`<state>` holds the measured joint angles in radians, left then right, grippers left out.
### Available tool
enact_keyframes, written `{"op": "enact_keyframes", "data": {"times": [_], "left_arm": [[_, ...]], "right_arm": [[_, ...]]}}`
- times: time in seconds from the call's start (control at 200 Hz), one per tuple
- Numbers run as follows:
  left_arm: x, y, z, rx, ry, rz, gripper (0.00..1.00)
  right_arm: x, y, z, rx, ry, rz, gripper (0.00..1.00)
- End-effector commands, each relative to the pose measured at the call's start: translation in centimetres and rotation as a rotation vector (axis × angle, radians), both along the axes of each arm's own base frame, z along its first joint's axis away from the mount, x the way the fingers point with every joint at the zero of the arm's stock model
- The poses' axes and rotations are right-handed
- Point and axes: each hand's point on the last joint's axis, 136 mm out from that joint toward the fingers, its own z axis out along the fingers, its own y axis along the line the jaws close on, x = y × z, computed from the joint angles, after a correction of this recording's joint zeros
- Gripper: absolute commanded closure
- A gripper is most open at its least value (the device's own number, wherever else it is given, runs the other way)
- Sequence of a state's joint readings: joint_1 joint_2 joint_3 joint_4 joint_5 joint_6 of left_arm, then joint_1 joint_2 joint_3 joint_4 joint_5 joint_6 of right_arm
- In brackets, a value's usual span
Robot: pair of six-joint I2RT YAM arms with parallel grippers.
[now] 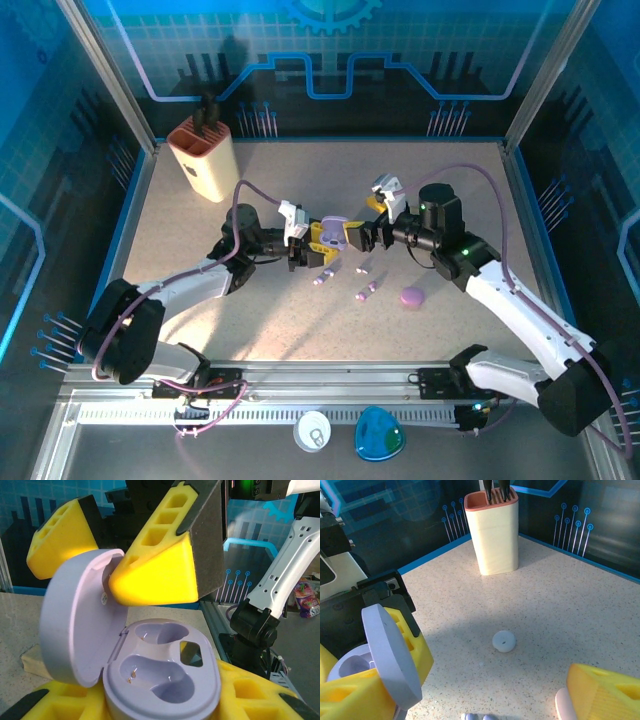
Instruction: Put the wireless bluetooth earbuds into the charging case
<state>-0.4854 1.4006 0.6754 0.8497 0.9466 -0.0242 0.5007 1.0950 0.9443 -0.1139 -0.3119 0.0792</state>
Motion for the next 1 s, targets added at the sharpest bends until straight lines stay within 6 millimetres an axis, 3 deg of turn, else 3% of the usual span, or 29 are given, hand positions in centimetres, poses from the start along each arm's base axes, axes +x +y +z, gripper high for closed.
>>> {"op": "enact_keyframes", "data": {"times": [0.0, 0.165, 0.295, 0.465, 0.605, 0.78, 0.995], "left_arm": [[-1.2, 0.1, 0.9, -0.018, -0.051, -0.038, 0.64], [-0.5, 0.1, 0.8, -0.015, -0.04, -0.01, 0.64], [0.5, 0.7, 0.3, -0.004, -0.025, 0.039, 0.64], [2.0, 2.1, 0.2, -0.006, -0.026, 0.141, 0.64], [2.8, 3.1, 0.1, -0.004, -0.019, 0.215, 0.63], [3.6, 4.1, 0.1, -0.018, 0.011, 0.299, 0.65], [3.2, 4.7, 0.6, -0.043, 0.01, 0.332, 0.65]], "right_arm": [[-0.5, 0.1, 1.9, 0.04, -0.03, 0.031, 0.14], [-2.8, 0.5, 2.9, 0.08, -0.063, 0.129, 0.12], [-3.3, -0.7, 4.0, 0.134, -0.094, 0.104, 0.11], [-2.3, -4.0, 0.6, 0.172, 0.059, -0.077, 0.13], [-1.4, -6.0, -4.3, 0.142, 0.274, -0.244, 0.16], [-2.1, -4.5, -8.8, 0.115, 0.424, -0.203, 0.18], [-1.2, -2.4, -13.1, 0.048, 0.573, -0.179, 0.19]]}}
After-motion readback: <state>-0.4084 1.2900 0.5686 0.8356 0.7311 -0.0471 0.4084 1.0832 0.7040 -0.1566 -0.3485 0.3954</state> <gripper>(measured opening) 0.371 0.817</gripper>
